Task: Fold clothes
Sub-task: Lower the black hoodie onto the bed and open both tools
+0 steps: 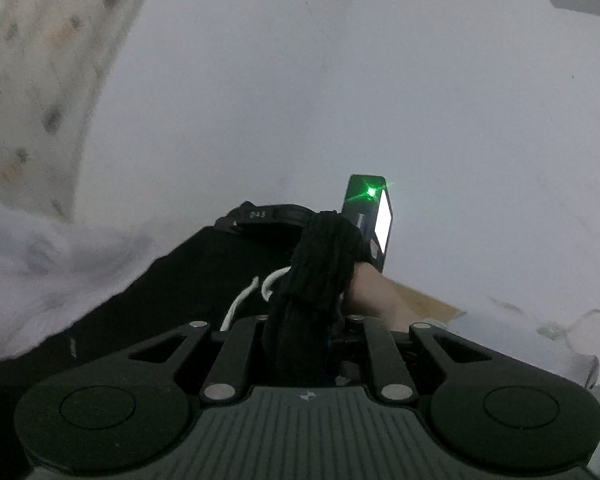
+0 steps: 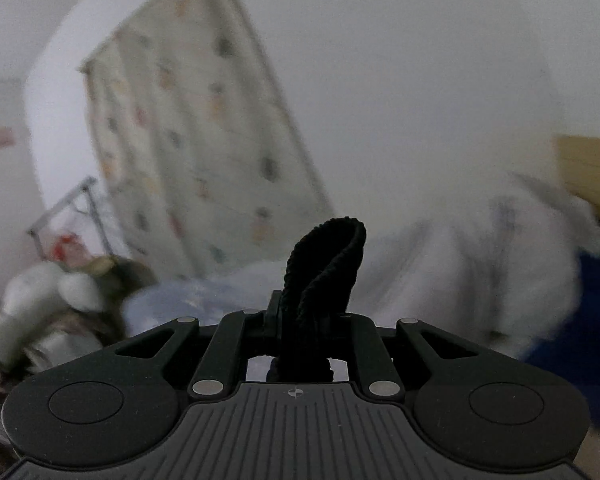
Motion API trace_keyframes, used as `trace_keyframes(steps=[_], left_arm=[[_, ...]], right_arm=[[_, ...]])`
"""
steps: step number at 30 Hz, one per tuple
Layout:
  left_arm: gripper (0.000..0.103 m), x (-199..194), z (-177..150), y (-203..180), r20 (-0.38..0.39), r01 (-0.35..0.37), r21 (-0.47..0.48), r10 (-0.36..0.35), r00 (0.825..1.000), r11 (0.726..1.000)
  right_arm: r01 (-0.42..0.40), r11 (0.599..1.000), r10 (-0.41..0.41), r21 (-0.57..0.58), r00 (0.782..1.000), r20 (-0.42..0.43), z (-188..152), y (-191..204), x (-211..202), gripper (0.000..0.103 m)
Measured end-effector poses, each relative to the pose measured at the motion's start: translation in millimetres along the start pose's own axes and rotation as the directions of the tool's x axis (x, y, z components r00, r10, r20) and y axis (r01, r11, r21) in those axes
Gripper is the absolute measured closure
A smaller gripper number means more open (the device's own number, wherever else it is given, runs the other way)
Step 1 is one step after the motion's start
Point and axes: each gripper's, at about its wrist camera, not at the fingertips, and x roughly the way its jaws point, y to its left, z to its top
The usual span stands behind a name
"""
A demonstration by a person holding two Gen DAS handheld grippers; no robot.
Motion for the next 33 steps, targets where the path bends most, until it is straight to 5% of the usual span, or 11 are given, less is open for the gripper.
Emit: trace_keyframes(steps=[6, 16, 19, 22, 26, 27, 31, 33], left_arm=[[0.088, 99, -92, -26, -0.108, 0.069, -0.095, -0.08, 0.991, 0.993], [0.087, 204, -230, -69, -0.316, 0.03, -0.044, -0.043, 0.948, 0.999], [0.086, 214, -262, -94, -0.38, 0.036, 0.011, -0.029, 0.925, 0.999], [0.085, 223, -287, -99, -0.438, 0.054, 0.064, -0.021, 0.899, 0.997], [0.058, 223, -304, -107, -0.478, 0.087, 0.053, -0.051, 0.877, 0.995], [0.045, 223, -304, -107, -0.479, 0.106, 0.059, -0.065, 0.876, 0.993], [0.009, 211, -291, -104, -0.455, 0.201, -0.024, -0.19, 0.87, 0.979], [0.001, 189, -284, -106, -0.441, 0.254, -0.077, -0.262, 0.858, 0.964]], right_arm=[[0.111, 0.994, -0.108, 0.018, 0.988, -0.114, -82, -147, -45, 0.088], [0.165, 0.977, -0.117, 0.132, 0.943, -0.311, -178, -308, -34, 0.087], [0.176, 0.973, -0.11, 0.149, 0.923, -0.369, -189, -330, -29, 0.079], [0.221, 0.971, -0.163, 0.096, 0.895, -0.414, -200, -341, -29, 0.061], [0.388, 0.92, -0.377, -0.053, 0.842, -0.386, -194, -330, -41, 0.049], [0.422, 0.904, -0.417, -0.072, 0.829, -0.372, -192, -328, -46, 0.048], [0.514, 0.853, -0.517, -0.093, 0.804, -0.295, -178, -312, -81, 0.04], [0.538, 0.837, -0.544, -0.1, 0.8, -0.253, -172, -293, -104, 0.033]])
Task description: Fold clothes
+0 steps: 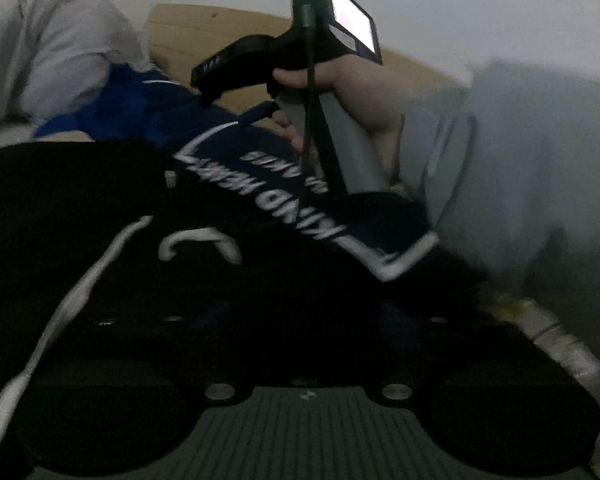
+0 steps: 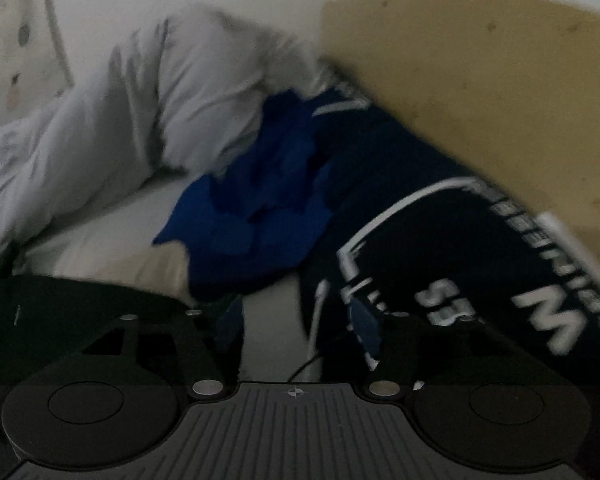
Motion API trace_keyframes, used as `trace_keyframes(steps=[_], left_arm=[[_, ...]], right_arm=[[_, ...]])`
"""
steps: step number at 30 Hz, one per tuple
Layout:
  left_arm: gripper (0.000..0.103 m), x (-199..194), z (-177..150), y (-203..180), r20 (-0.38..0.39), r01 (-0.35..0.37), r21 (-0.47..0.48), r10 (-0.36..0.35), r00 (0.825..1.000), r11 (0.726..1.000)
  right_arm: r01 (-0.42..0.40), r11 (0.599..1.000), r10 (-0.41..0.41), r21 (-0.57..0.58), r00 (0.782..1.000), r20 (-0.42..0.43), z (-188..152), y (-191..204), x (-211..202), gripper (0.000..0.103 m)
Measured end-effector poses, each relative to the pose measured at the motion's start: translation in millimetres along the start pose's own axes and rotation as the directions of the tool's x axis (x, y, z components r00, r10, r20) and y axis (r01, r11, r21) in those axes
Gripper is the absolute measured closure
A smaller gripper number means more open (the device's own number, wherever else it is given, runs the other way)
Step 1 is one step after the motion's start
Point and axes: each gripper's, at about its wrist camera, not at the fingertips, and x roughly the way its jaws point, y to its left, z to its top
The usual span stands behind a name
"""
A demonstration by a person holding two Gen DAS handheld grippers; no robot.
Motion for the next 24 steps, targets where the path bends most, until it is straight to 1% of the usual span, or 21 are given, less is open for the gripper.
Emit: trace_keyframes(steps=[1, 3, 4, 5, 6, 9, 11, 13, 14, 16, 18, 20, 21, 22, 23, 24], left_arm=[[0.0, -16, -4, -10, 0.001, 0.037, -0.005, -0.037, 0.999, 0.999], [0.0, -44, -11, -18, 0.009, 0.063, -0.001, -0.063, 0.998, 0.998], [0.0, -56, -14, -19, 0.009, 0.077, -0.002, -0.077, 0.997, 0.997], [0.0, -70, -16, -20, 0.012, 0.085, -0.003, -0.085, 0.996, 0.996], [0.0, -89, -20, -22, 0.034, 0.088, -0.002, -0.088, 0.996, 0.996], [0.0, -133, -18, -32, 0.094, 0.082, 0.001, -0.082, 0.992, 0.997], [0.0, -170, -21, -34, 0.139, 0.063, -0.005, -0.061, 0.988, 0.998], [0.0, -208, -24, -33, 0.183, 0.03, -0.017, -0.027, 0.983, 0.999], [0.0, -226, -26, -30, 0.204, 0.01, -0.024, -0.005, 0.979, 1.0], [0.0, -265, -33, -20, 0.244, -0.053, -0.038, 0.06, 0.968, 0.998], [0.0, -300, -39, -5, 0.282, -0.132, -0.07, 0.146, 0.948, 0.989], [0.0, -343, -51, 14, 0.314, -0.217, -0.131, 0.248, 0.916, 0.967], [0.0, -362, -58, 27, 0.321, -0.254, -0.175, 0.299, 0.899, 0.951], [0.0, -380, -65, 40, 0.324, -0.289, -0.222, 0.35, 0.879, 0.931], [0.0, -397, -73, 52, 0.329, -0.324, -0.276, 0.405, 0.853, 0.905], [0.0, -415, -81, 63, 0.338, -0.357, -0.333, 0.464, 0.819, 0.873]], right_arm=[[-0.002, 1.0, 0.002, -0.004, 1.0, 0.019, -2, 3, -17, 0.032], [-0.003, 1.0, 0.004, -0.015, 0.998, 0.06, -6, 8, -53, 0.022], [0.003, 1.0, -0.001, -0.024, 0.996, 0.084, -10, 11, -74, 0.021], [0.012, 0.999, -0.008, -0.035, 0.994, 0.106, -14, 16, -94, 0.019], [0.014, 0.999, -0.009, -0.038, 0.992, 0.124, -19, 20, -113, 0.017], [-0.008, 1.0, 0.012, -0.022, 0.986, 0.169, -36, 30, -166, 0.017], [-0.005, 1.0, 0.011, -0.028, 0.979, 0.205, -48, 40, -198, 0.016], [-0.02, 0.999, 0.027, -0.037, 0.975, 0.221, -55, 54, -231, 0.015], [-0.031, 0.999, 0.039, -0.041, 0.973, 0.227, -58, 62, -246, 0.015], [-0.05, 0.997, 0.063, -0.057, 0.968, 0.245, -64, 77, -278, 0.013], [-0.054, 0.996, 0.073, -0.075, 0.961, 0.268, -71, 91, -307, 0.01], [-0.08, 0.992, 0.104, -0.095, 0.953, 0.285, -78, 104, -332, 0.007], [-0.09, 0.991, 0.116, -0.102, 0.949, 0.294, -83, 110, -343, 0.004], [-0.093, 0.99, 0.122, -0.106, 0.945, 0.302, -89, 115, -352, 0.003], [-0.098, 0.989, 0.127, -0.11, 0.944, 0.304, -95, 120, -358, 0.003], [-0.103, 0.988, 0.134, -0.117, 0.944, 0.3, -102, 125, -363, 0.003]])
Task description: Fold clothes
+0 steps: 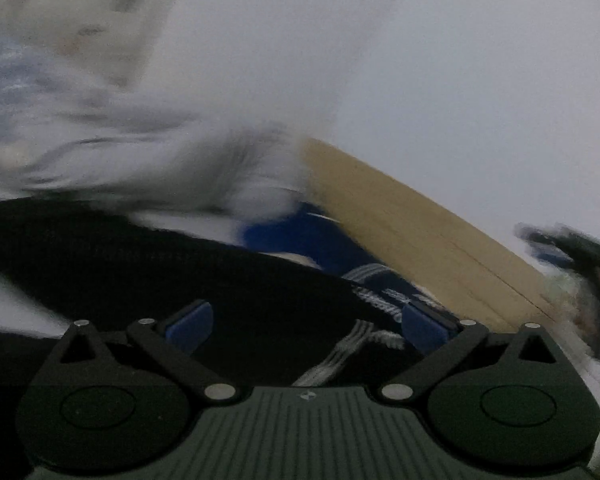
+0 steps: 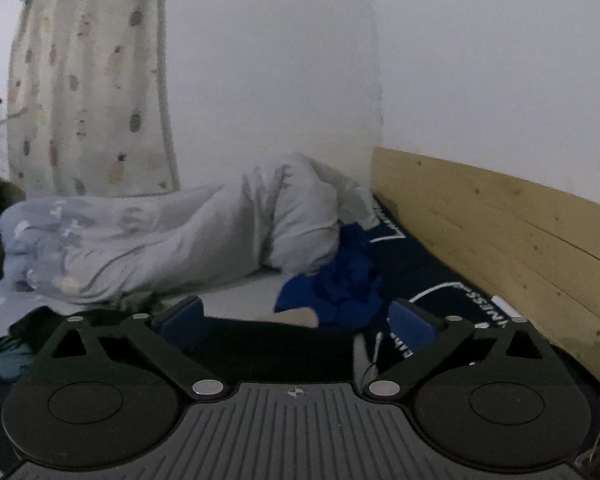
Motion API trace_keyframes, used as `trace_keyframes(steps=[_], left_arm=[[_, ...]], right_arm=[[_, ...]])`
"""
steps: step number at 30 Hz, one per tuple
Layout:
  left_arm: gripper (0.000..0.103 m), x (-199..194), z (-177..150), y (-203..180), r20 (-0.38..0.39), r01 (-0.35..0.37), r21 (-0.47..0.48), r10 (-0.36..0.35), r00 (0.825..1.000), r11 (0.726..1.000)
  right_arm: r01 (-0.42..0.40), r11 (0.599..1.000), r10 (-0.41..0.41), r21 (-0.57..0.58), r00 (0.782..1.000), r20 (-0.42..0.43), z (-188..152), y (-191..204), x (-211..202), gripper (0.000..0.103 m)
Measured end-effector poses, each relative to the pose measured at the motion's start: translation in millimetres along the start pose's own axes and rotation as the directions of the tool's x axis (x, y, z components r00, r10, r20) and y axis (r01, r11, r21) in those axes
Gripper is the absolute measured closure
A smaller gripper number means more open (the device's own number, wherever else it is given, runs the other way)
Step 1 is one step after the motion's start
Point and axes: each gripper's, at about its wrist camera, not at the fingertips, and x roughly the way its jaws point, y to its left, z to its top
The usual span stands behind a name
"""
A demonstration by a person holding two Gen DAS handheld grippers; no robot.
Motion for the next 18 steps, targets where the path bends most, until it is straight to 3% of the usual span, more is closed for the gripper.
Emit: trace_keyframes(steps=[2, 4, 8, 12, 17, 18], left_arm=[[0.0, -27, 5, 36, 0.062, -0.12, -0.087, 0.126, 0.99, 0.989], [0.0, -54, 8, 66, 0.115, -0.211, -0.177, 0.233, 0.966, 0.961], [0.0, -102, 8, 97, 0.193, -0.342, -0.301, 0.408, 0.892, 0.89], [0.0, -122, -4, 124, 0.149, -0.527, -0.359, 0.604, 0.783, 0.77], [0.0, -142, -37, 179, 0.066, -0.627, -0.483, 0.74, 0.67, 0.611], [0.0, -148, -44, 189, 0.053, -0.625, -0.522, 0.753, 0.655, 0.58]], right_arm=[[0.01, 1.0, -0.01, 0.009, 1.0, -0.008, -9, 8, -7, 0.003], [0.024, 0.999, -0.023, 0.036, 0.999, -0.027, -19, 13, -13, 0.003], [-0.011, 0.988, 0.029, 0.157, 0.993, -0.111, -34, 17, -21, 0.003], [-0.034, 0.971, 0.079, 0.238, 0.98, -0.183, -50, 28, -9, 0.002], [-0.052, 0.963, 0.127, 0.264, 0.952, -0.278, -76, 64, 25, 0.002], [-0.069, 0.96, 0.15, 0.271, 0.945, -0.29, -82, 77, 30, 0.002]])
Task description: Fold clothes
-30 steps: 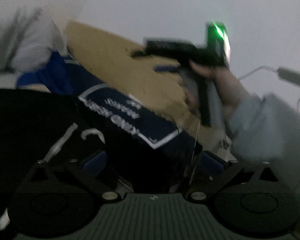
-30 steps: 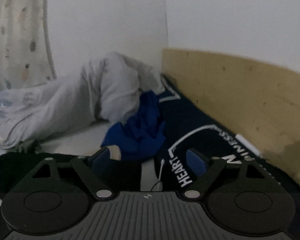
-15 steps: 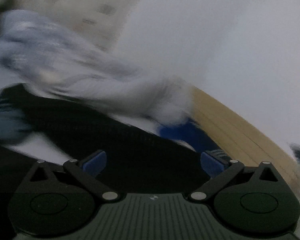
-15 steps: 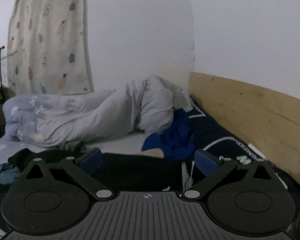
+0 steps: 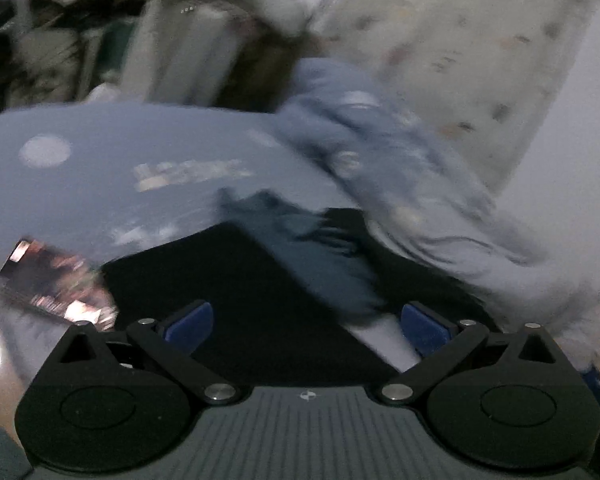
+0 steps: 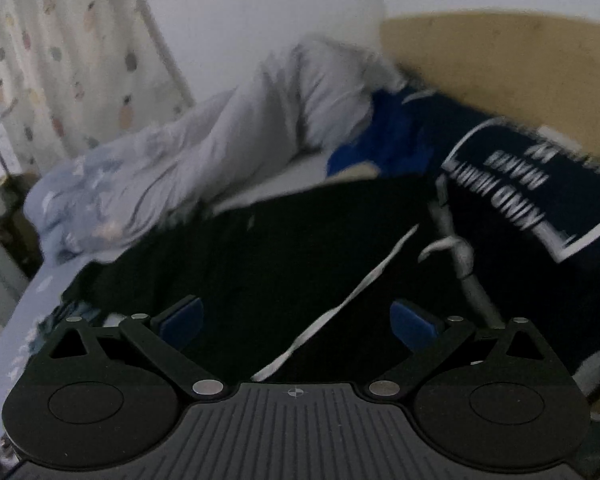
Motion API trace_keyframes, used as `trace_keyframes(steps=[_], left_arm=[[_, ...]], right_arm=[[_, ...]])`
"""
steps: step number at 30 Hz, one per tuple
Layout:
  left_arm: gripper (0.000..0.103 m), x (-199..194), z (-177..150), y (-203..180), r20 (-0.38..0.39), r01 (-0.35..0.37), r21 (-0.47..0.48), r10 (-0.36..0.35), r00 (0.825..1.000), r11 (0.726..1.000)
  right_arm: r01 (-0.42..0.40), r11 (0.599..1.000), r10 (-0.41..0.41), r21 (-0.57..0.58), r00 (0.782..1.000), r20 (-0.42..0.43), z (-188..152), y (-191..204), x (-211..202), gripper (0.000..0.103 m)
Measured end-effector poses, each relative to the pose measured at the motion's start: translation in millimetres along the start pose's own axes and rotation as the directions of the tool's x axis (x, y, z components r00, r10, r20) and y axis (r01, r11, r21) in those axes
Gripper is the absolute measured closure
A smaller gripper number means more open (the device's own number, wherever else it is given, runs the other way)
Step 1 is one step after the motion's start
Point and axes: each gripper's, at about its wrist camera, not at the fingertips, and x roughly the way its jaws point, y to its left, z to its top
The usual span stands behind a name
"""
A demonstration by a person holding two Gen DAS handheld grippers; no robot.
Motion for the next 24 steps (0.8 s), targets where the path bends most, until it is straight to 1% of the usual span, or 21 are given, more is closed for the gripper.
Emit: trace_keyframes(steps=[2, 4, 5, 10, 13, 18, 20, 21, 22, 24], left_arm=[[0.0, 8, 0, 27, -0.02, -0.042, -0.11, 0.04, 0.999, 0.993], [0.0, 16, -2, 46, -0.05, -0.07, -0.179, 0.062, 0.997, 0.981], [0.0, 20, -6, 51, -0.065, -0.083, -0.193, 0.072, 0.995, 0.978], [0.0, 49, -23, 69, -0.154, -0.126, -0.206, 0.095, 0.983, 0.97], [0.0, 62, -32, 72, -0.173, -0.147, -0.171, 0.118, 0.978, 0.974], [0.0, 81, -35, 56, -0.162, -0.142, -0.061, 0.13, 0.978, 0.988], [0.006, 88, -32, 52, -0.163, -0.144, -0.018, 0.139, 0.977, 0.989], [0.018, 91, -30, 49, -0.165, -0.149, 0.004, 0.147, 0.975, 0.989], [0.047, 92, -28, 46, -0.162, -0.161, 0.024, 0.163, 0.973, 0.987], [0.082, 99, -19, 49, -0.195, -0.172, 0.034, 0.175, 0.965, 0.985]], right_arm=[[-0.04, 0.999, 0.039, -0.011, 0.998, -0.041, -9, 16, 16, 0.002], [-0.064, 0.998, 0.062, -0.028, 0.996, -0.07, -20, 35, 29, 0.002], [-0.074, 0.997, 0.071, -0.032, 0.994, -0.082, -22, 41, 34, 0.002], [-0.098, 0.995, 0.094, -0.032, 0.988, -0.126, -33, 63, 50, 0.002], [-0.097, 0.995, 0.092, -0.034, 0.986, -0.14, -34, 68, 53, 0.002], [-0.082, 0.996, 0.076, -0.034, 0.986, -0.149, -35, 65, 52, 0.002], [-0.072, 0.997, 0.066, -0.034, 0.987, -0.149, -35, 62, 51, 0.002], [-0.066, 0.997, 0.061, -0.029, 0.987, -0.151, -36, 60, 51, 0.002], [-0.061, 0.998, 0.057, -0.025, 0.987, -0.153, -36, 59, 51, 0.002], [-0.05, 0.998, 0.045, -0.025, 0.987, -0.156, -36, 59, 48, 0.002]])
